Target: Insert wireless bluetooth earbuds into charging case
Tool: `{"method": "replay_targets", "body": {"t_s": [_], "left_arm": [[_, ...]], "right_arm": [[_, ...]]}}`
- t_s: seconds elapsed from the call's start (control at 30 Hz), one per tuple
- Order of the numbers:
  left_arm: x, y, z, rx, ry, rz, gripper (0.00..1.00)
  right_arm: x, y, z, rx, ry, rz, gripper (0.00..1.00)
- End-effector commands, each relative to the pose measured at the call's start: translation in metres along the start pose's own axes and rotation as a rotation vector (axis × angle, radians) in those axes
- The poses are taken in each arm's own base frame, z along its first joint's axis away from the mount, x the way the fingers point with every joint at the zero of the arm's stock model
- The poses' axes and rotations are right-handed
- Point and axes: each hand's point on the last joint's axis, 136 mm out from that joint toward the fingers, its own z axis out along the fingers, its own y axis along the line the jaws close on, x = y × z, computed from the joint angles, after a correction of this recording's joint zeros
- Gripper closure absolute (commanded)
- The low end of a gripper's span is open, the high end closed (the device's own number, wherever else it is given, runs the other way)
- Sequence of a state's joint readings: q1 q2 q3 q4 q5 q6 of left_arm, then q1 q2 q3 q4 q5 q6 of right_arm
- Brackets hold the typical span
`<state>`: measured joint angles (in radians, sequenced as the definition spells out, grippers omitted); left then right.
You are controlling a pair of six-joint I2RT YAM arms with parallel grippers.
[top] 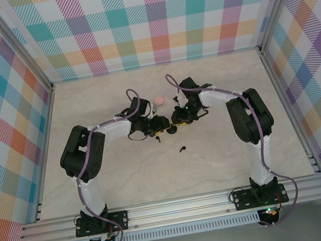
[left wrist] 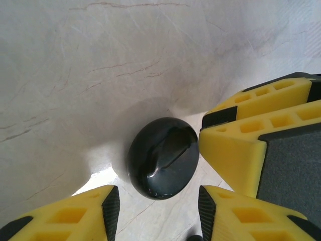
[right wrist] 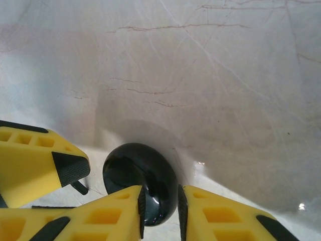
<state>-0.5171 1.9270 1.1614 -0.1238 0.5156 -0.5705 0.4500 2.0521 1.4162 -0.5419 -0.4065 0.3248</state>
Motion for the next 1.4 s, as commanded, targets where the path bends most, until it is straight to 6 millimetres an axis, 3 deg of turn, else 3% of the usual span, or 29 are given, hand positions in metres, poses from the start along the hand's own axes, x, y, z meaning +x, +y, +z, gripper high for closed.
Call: {"method": "replay_targets", "body": {"t_s": [0.0, 0.4, 1.37], "left_arm": [[0.015, 0.003, 0.010, -0.001, 0.043, -0.012, 0.53], [0.022, 0.006, 0.026, -0.021, 0.084, -0.017, 0.52], [0.007, 0.010, 0.047, 0.014, 0.025, -0.088, 0.63]], "right_arm": [[-0.005, 0.003, 0.003, -0.032, 0.007, 0.000, 0.73], [0.003, 0.000, 0.007, -0.038, 0.020, 0.015, 0.77], [0.019, -0.006, 0.013, -0.062, 0.034, 0.071, 0.80]]}}
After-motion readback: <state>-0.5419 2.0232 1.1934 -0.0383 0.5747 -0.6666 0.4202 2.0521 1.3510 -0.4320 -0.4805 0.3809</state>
